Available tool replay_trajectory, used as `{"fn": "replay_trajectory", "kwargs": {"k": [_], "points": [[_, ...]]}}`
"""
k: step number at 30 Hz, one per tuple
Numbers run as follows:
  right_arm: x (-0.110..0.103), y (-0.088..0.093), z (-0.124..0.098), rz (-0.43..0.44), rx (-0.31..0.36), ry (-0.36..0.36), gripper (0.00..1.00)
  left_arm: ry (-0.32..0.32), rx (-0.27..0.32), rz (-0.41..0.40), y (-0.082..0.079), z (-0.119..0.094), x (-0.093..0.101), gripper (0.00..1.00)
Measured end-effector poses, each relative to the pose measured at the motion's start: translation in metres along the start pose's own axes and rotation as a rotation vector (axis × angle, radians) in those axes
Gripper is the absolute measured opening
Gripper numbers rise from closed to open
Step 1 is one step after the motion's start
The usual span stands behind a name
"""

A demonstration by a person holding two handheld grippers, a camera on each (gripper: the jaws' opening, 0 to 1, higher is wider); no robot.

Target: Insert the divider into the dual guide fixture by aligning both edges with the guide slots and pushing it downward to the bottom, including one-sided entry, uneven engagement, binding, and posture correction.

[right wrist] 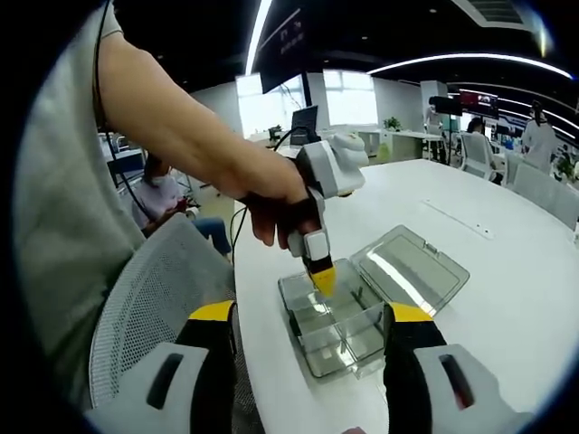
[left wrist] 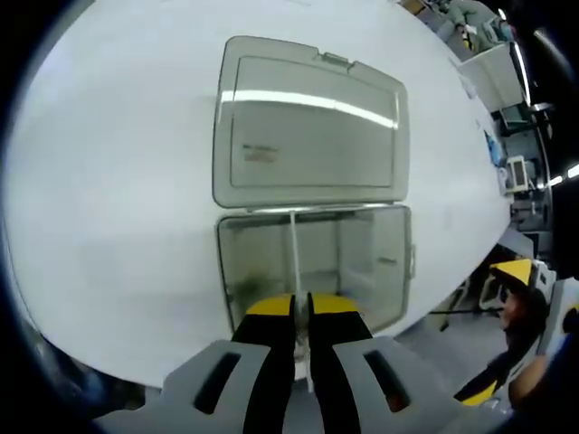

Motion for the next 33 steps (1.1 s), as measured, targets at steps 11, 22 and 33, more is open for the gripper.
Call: {"fn": "replay_trajectory", "kwargs": {"k": [11,22,33], "points": [[0.0,0.002,0.0005,0.006,-0.002,0.0,0.62,-0.01,-0.008,0.004,0.0002,0.002,-0.0024,0.01],[-0.0003,0.0025,0.0005,0.004,-0.003,-0.003,0.62,-0.032,-0.013,0.023,-0.001,0.0029,-0.0001,0.01],[-0.0006,0.0037,0.0007,0.01,-0.004,-0.003,0.62,-0.067,-0.018,0.06,-0.0013,0.0031,0.0015,0.01]]}}
Point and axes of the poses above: the point that each gripper's makers call its tool centre point, and the gripper's own axes: z roughly forward along the fingers, x roughly to its right, y roughly out of its underside, the point moved 1 cm from there along -z, roughly backward along the fingers, and after that the axes turned 15 degrees about z, right-handed, at the moved point
